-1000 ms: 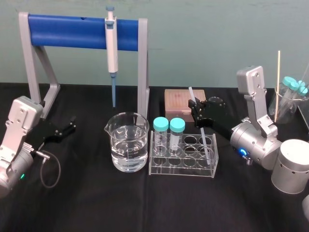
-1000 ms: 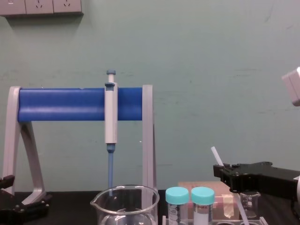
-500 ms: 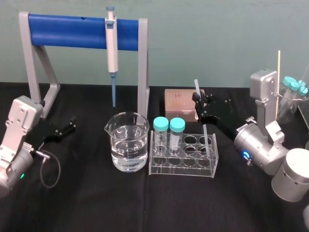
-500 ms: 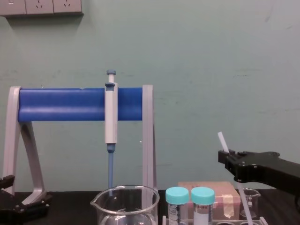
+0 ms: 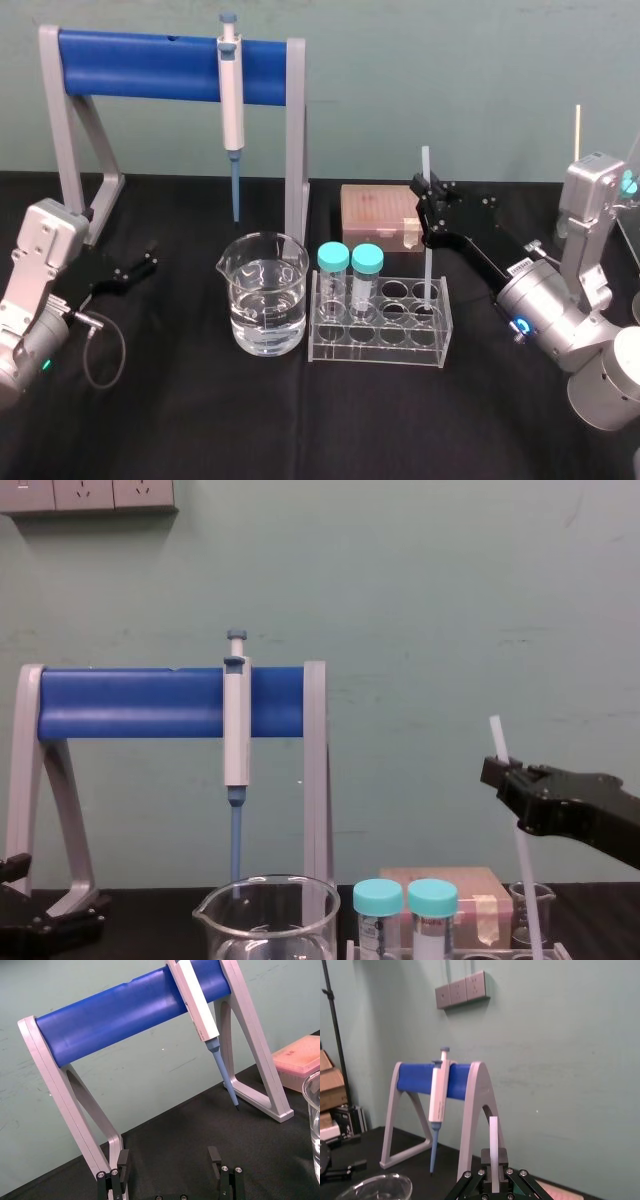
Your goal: Pick up the stirring rod with one hand, then place it down.
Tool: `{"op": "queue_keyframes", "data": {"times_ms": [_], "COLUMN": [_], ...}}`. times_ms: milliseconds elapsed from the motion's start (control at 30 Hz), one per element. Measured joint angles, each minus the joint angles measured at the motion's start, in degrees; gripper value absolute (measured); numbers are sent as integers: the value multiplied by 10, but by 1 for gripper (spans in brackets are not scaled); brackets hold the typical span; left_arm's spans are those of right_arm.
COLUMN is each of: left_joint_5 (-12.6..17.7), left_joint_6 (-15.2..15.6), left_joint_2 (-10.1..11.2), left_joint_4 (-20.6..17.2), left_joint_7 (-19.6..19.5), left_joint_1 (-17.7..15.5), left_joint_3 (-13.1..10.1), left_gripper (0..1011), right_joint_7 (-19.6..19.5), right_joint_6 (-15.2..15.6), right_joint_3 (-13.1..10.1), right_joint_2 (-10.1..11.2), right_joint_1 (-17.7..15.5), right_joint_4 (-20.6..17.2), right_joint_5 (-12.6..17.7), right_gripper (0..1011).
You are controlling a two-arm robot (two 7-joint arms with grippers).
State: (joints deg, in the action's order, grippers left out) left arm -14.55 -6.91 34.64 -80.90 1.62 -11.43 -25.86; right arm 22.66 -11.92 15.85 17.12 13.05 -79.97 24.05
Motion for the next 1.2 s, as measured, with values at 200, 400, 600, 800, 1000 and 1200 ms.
{"op": "queue_keyframes", "data": {"times_ms": [200,400,600,800,1000,1200], "left_joint_5": [0,0,0,0,0,0], "left_joint_6": [0,0,0,0,0,0], "left_joint_2": [0,0,0,0,0,0], "left_joint_4": [0,0,0,0,0,0], "left_joint_7": [0,0,0,0,0,0], "left_joint_1": [0,0,0,0,0,0], "left_joint_3": [0,0,0,0,0,0], "left_gripper": [1000,1000,1000,1000,1000,1001], "right_joint_7": [4,6,7,7,6,4], "right_joint_6": [-14,-24,-29,-30,-28,-25], "right_joint_3": [-14,-31,-47,-51,-53,-54], "right_joint_2": [-5,-8,-8,-7,-6,-7], "right_joint_1": [-4,-5,-7,-8,-10,-11], "right_joint_4": [-19,-49,-78,-89,-91,-90], "right_joint_5": [3,15,26,27,26,23], "right_gripper": [72,72,72,72,72,72]}}
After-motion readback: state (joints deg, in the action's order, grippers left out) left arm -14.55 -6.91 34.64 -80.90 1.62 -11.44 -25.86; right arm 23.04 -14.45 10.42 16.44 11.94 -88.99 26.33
